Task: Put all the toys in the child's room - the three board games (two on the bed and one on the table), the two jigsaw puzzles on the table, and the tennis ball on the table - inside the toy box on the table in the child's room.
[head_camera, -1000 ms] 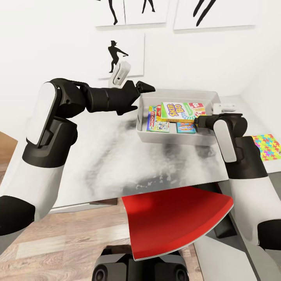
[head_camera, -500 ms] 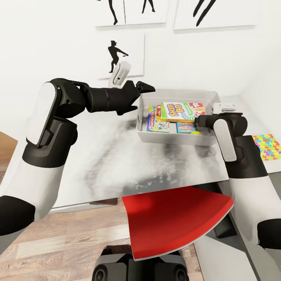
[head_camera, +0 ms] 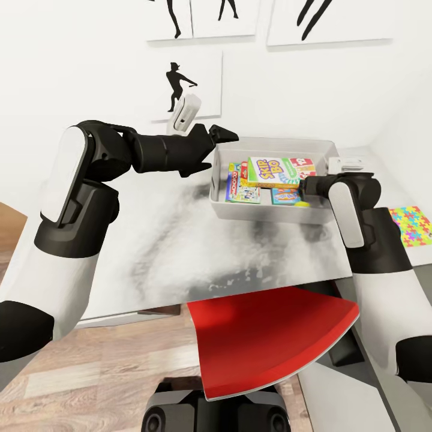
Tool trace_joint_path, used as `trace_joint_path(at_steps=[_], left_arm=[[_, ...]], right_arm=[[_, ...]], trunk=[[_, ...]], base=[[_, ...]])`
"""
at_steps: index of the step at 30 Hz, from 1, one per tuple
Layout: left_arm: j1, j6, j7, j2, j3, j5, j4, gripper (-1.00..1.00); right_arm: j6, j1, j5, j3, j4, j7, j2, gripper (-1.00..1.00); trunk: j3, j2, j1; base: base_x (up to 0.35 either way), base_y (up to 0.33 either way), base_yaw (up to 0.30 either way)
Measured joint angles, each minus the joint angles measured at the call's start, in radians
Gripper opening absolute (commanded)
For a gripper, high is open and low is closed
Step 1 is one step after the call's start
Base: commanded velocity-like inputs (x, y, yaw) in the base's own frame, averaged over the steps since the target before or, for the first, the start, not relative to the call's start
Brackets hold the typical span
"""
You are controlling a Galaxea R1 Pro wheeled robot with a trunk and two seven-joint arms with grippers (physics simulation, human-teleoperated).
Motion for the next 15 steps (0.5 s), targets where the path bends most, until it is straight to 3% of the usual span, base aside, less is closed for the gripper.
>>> trace_joint_path(at_steps=[15], left_arm=[[0.0, 0.0, 0.0, -0.001, -0.001, 0.001, 0.0, 1.0]], right_arm=[[0.0, -0.02, 0.001, 0.0, -0.024, 0.001, -0.001, 1.0]], trunk=[[0.0, 0.0, 0.0]], base=[[0.0, 0.0, 0.0]])
